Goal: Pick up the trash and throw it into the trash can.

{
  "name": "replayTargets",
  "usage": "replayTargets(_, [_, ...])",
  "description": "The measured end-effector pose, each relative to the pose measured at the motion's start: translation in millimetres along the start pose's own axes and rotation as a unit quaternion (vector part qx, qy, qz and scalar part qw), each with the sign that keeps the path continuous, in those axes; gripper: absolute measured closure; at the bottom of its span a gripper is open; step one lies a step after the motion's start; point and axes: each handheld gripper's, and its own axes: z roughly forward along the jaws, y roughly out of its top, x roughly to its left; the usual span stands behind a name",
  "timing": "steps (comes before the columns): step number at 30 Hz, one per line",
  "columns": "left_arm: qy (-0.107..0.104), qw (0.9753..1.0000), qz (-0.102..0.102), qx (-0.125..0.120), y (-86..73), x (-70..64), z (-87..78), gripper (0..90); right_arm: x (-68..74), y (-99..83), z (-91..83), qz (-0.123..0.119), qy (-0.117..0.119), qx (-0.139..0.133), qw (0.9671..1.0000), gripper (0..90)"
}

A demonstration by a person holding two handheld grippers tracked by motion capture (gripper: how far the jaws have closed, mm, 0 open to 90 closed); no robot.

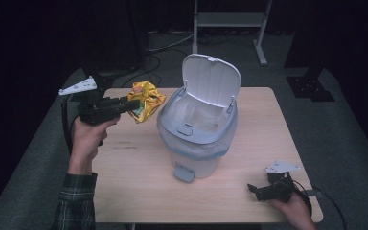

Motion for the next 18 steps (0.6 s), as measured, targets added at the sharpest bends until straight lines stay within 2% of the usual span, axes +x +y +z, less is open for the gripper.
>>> replayTargets(8, [-0.016,0.9998,0.007,-0.005,9.7,-9.2,6.1,66.9,0.0,0.0,0.0,0.0,0.0,0.0,1.0,0.2])
replayTargets(18, [-0.035,0.9992,0.019,-0.004,18.3,-19.9,21.5,66.8,0.0,0.0,0.0,0.0,0.0,0.0,1.0,0.2])
